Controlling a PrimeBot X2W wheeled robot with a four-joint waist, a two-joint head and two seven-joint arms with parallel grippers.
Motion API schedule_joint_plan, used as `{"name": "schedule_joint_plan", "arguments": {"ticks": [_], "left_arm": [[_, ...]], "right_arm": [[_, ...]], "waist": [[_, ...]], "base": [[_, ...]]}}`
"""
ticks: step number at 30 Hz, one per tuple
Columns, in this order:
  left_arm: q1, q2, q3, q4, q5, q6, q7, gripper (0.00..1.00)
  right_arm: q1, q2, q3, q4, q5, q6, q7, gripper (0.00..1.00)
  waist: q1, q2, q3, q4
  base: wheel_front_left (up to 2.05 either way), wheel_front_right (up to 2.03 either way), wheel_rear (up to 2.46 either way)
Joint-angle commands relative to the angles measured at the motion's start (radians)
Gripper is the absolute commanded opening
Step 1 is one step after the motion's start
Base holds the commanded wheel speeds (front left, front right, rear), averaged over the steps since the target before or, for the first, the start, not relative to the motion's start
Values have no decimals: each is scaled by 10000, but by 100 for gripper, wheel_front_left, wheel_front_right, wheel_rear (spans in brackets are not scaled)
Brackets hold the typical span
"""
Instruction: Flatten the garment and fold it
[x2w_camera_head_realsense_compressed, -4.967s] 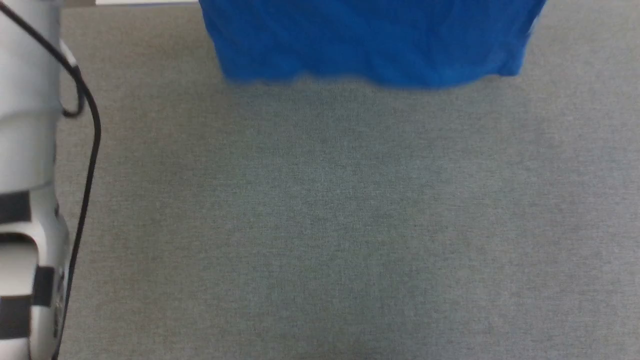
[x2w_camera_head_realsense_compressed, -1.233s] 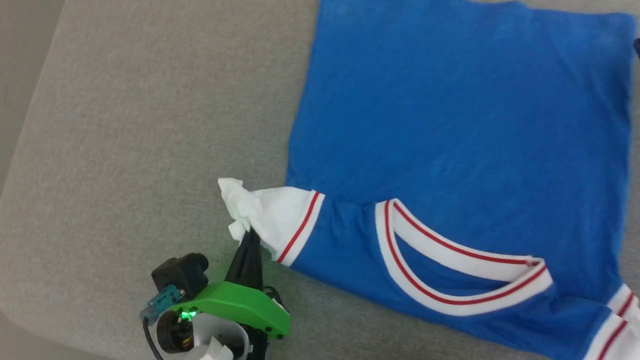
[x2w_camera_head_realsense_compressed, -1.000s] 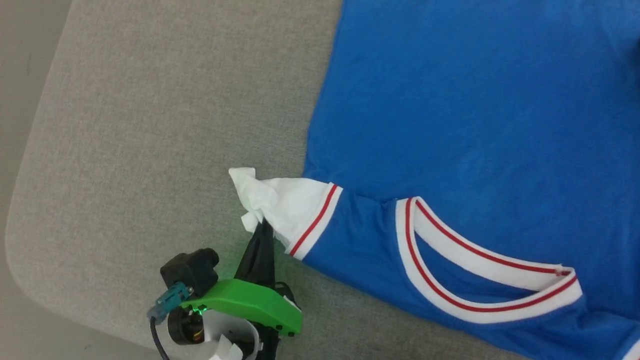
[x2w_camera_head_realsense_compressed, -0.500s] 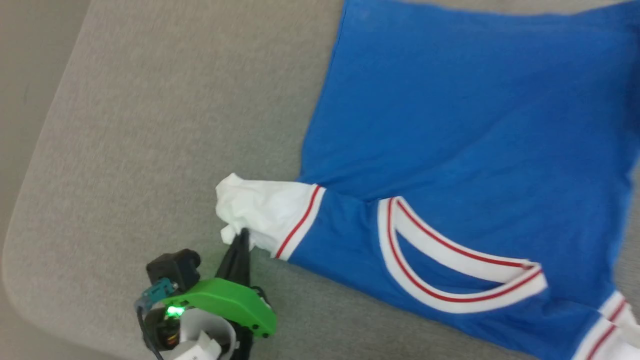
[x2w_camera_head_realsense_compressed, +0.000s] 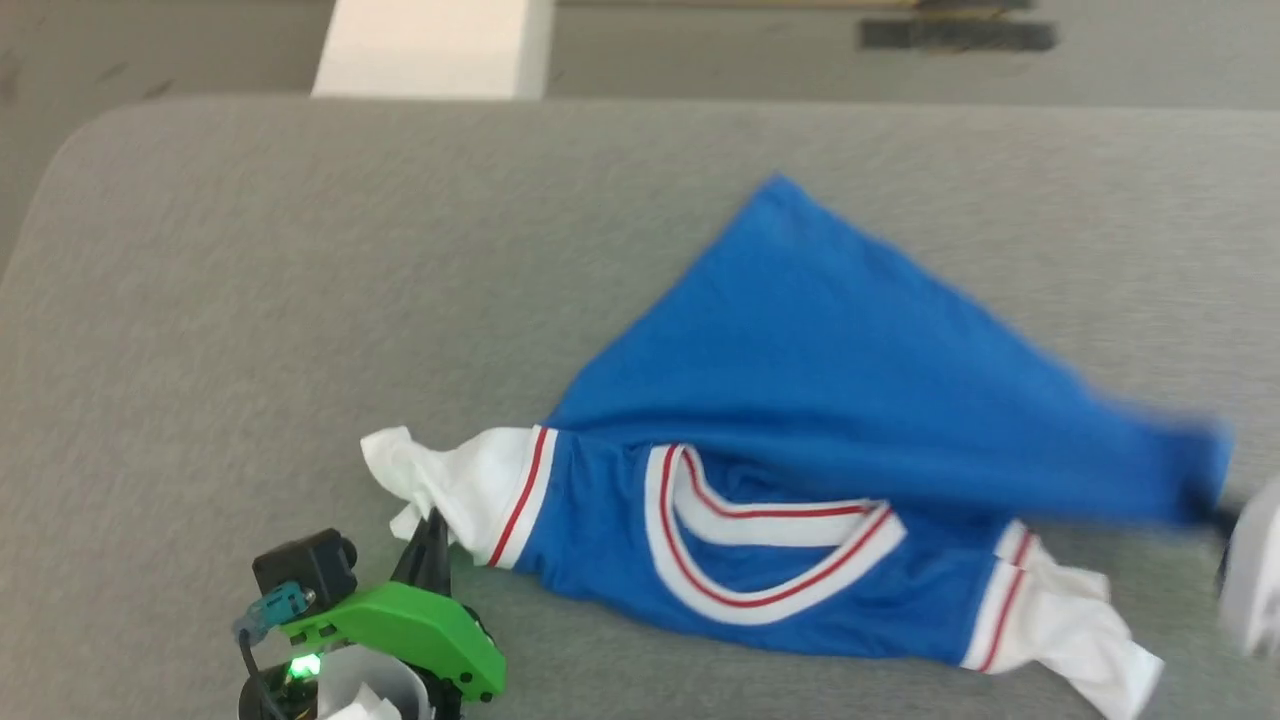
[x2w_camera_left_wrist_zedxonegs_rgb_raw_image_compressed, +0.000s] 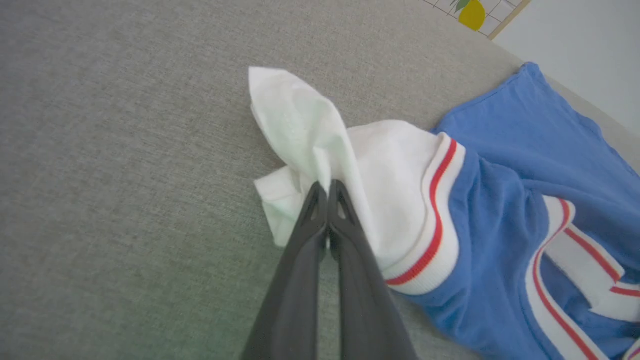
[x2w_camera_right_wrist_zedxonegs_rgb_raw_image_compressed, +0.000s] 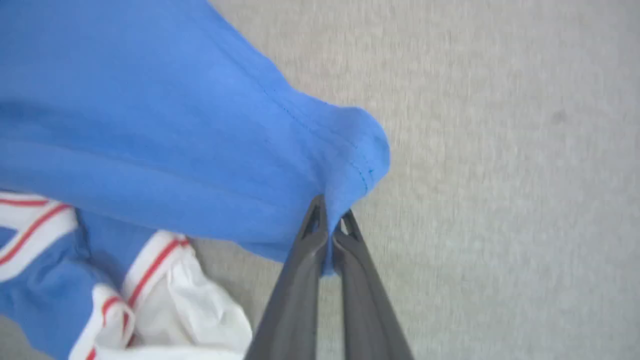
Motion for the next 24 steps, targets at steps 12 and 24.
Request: {"name": "schedule_joint_plan", "arguments": {"ticks": [12, 24], "left_arm": [[242, 97, 97, 234, -250, -26, -27, 0], [93, 99, 60, 149, -254, -3, -42, 0]], "right_arm": [[3313, 1822, 28, -995, 440, -13, 1300, 13], [25, 2781, -1752, -1630, 884, -13, -1957, 100]], "waist": [[1, 0, -1256, -1124], [1, 0, -1059, -695]], "base": [[0, 0, 0], [0, 0, 0]]}}
